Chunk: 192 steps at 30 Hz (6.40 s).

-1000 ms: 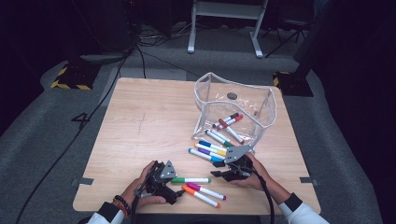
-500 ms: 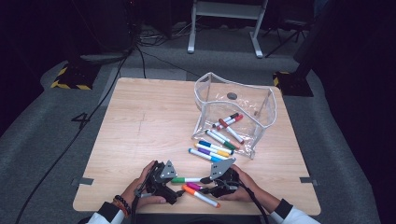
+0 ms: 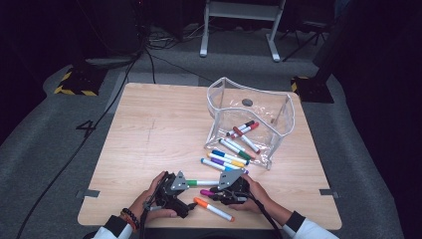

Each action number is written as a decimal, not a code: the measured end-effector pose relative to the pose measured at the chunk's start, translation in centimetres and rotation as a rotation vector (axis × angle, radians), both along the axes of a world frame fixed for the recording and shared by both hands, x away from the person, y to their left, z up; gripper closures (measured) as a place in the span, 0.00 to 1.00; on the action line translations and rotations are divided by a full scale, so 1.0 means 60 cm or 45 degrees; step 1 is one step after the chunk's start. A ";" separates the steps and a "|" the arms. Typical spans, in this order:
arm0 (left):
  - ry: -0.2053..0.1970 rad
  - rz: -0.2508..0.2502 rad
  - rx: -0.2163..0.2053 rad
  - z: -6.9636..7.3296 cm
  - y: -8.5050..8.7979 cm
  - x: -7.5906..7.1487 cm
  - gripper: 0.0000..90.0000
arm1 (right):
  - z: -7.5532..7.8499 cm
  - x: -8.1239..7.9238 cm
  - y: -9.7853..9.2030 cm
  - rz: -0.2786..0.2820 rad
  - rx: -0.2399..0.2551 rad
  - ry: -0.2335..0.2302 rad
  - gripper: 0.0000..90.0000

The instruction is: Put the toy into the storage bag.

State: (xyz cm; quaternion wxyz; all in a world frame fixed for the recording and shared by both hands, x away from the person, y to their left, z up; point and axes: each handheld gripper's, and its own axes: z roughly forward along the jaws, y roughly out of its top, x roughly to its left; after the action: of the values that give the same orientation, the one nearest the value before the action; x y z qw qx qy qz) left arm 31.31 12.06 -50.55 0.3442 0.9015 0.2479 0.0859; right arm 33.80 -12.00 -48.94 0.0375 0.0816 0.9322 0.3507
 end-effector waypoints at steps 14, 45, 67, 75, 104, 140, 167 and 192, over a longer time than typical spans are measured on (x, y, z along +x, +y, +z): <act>0.002 -0.001 0.001 0.000 0.000 0.000 0.01 | 0.044 0.012 -0.092 -0.047 0.127 0.020 0.83; 0.003 0.000 0.001 0.000 0.001 0.001 0.01 | 0.359 0.088 -0.191 -0.318 0.372 -0.323 0.83; 0.003 -0.004 0.001 0.000 0.001 0.001 0.01 | 0.322 0.263 -0.155 -0.569 0.051 -0.184 0.83; 0.003 -0.004 0.002 0.000 0.001 0.001 0.01 | 0.290 0.294 -0.147 -0.627 -0.143 -0.120 0.83; 0.001 -0.004 -0.001 0.000 0.002 0.000 0.01 | 0.315 0.246 -0.176 -0.598 -0.016 -0.150 0.50; 0.004 -0.039 0.001 0.000 0.020 0.004 0.01 | 0.106 -0.034 -0.132 -0.203 0.195 -0.059 0.44; 0.002 -0.028 0.001 0.000 0.021 0.005 0.01 | -0.010 -0.037 0.026 -0.017 0.070 -0.004 0.66; 0.002 -0.024 -0.001 0.000 0.020 0.004 0.01 | 0.035 0.008 -0.126 -0.152 0.196 0.014 0.83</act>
State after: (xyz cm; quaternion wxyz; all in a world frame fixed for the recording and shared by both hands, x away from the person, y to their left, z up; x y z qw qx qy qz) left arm 31.56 13.29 -50.55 0.3453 0.9036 0.2398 0.0819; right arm 34.27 -19.54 -46.83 0.0467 0.1415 0.8961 0.4180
